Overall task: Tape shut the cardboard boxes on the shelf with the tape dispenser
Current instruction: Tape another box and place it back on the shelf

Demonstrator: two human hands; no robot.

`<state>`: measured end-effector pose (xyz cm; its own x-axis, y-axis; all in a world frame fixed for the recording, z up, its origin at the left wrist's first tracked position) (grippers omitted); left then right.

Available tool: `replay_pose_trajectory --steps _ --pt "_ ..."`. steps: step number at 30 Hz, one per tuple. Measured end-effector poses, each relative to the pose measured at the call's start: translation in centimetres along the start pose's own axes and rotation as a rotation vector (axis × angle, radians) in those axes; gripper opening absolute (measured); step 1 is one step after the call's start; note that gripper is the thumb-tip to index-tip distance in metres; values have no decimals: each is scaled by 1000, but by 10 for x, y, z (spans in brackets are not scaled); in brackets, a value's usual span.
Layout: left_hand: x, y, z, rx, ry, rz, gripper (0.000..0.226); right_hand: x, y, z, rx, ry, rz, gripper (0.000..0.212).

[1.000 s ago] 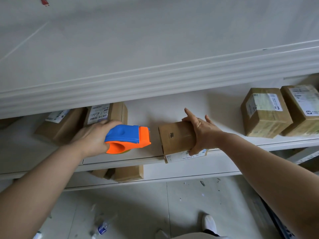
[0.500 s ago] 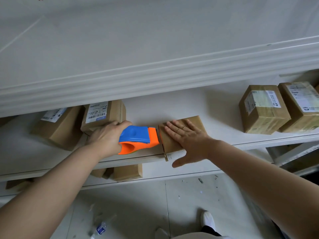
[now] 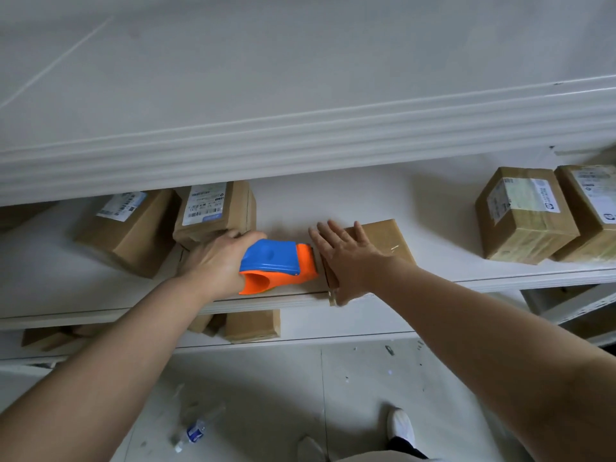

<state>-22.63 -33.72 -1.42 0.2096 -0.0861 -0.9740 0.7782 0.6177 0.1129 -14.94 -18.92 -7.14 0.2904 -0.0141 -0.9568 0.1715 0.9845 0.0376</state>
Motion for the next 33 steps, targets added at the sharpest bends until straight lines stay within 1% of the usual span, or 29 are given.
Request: replay_pose_trajectory --steps 1,3,5,7,8,11,13,14,15,18,21,24,28,30,33 --pt "-3 0 4 1 7 5 77 -3 1 -2 3 -3 -23 132" --pt "-20 -4 12 -3 46 15 78 -20 8 -1 -15 62 -122 134" --pt "-44 -6 20 2 115 35 80 -42 22 7 -51 129 -370 139" --pt "-71 0 25 18 185 52 81 -52 38 17 -92 119 -660 142" --pt "-81 9 25 40 200 42 80 -52 46 21 -99 105 -734 143" --pt "-93 47 12 153 175 -44 77 -39 72 29 -51 70 -821 143" --pt "-89 63 1 167 150 -49 79 -33 89 33 -6 48 -870 138" --pt "-87 69 -4 160 145 -47 79 -33 95 35 10 33 -859 137" --pt "-84 74 -9 157 135 -49 79 -34 99 37 26 18 -799 139" --pt "-76 92 -20 179 124 -66 78 -49 99 41 32 47 -528 149" --pt "-72 101 -26 177 121 -58 77 -56 92 40 13 63 -434 150" --pt "-76 97 -26 184 132 -70 79 -49 104 37 62 61 -428 151" --pt "-70 50 -11 127 118 3 83 -44 133 35 117 44 -508 151" --pt "-64 27 -5 89 107 31 84 -44 136 36 120 50 -530 149" --pt "-58 16 -5 88 101 71 83 -43 134 35 111 59 -543 146"
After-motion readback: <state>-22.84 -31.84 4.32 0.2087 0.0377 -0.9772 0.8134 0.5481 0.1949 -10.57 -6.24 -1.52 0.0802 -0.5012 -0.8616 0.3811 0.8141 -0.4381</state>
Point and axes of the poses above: each hand's wrist, its own z-axis away from the middle knuckle, its own x-axis out of the palm, y = z × x, the point moved 10 cm from there along -z, towards the middle knuckle, and after that the axes turned 13 degrees about x, right-handed, at the moved point
